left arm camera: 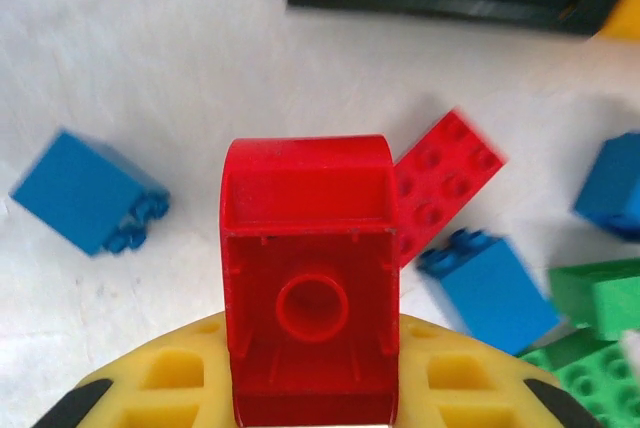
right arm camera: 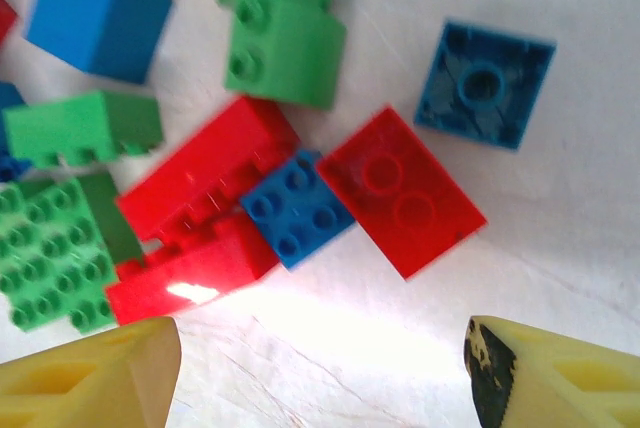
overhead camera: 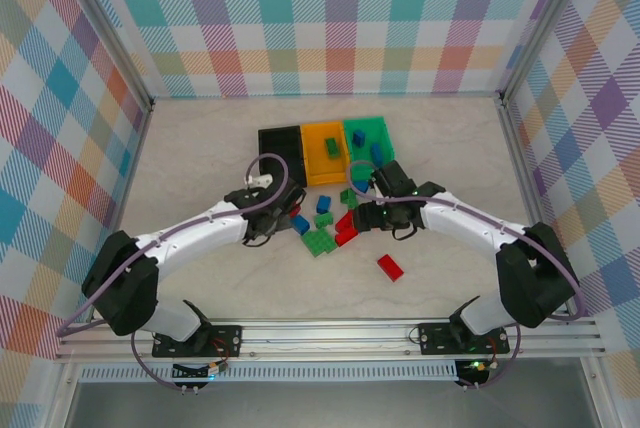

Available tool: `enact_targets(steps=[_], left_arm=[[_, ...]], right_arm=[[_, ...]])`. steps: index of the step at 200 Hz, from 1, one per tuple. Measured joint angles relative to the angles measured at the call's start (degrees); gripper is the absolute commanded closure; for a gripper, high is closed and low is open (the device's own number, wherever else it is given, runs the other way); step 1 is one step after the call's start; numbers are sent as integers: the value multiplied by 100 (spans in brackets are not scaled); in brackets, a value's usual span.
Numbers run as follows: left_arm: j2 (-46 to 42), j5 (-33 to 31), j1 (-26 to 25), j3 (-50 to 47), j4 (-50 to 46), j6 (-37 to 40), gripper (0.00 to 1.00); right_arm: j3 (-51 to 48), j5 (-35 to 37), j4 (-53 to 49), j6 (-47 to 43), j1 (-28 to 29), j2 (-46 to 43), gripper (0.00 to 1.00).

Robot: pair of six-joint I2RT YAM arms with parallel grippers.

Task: Sort the legos into containers by color
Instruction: Pick up the lego from the center of the table, then place the lego in the container, then pick up the lego from the center of the table.

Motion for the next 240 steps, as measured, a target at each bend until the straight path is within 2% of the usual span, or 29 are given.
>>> enact_targets(steps=[32, 72, 101, 129, 152, 181, 240], left_arm=[[181, -125, 282, 925, -107, 629, 75], [1158, 70, 953, 2039, -125, 1294, 69], [1950, 448, 1449, 2592, -151, 1598, 60], [2393, 691, 1672, 2868, -168, 1810, 49], [2382, 1036, 1676, 2791, -72, 1875, 46], [1993, 1526, 1668, 2129, 291, 1856, 45], [251, 2234, 1403, 225, 1137, 1670, 45]], right_arm=[[-254, 2, -22, 107, 0, -304, 24], [-321, 52, -52, 210, 0, -726, 24], [-457, 151, -153, 247, 0, -1003, 24], [-549, 175, -271, 317, 0, -1080, 24], [-682, 173, -284, 382, 0, -1082, 24], [-748, 173, -295, 424, 0, -1038, 24], [-372, 304, -385, 570, 0, -219, 24]])
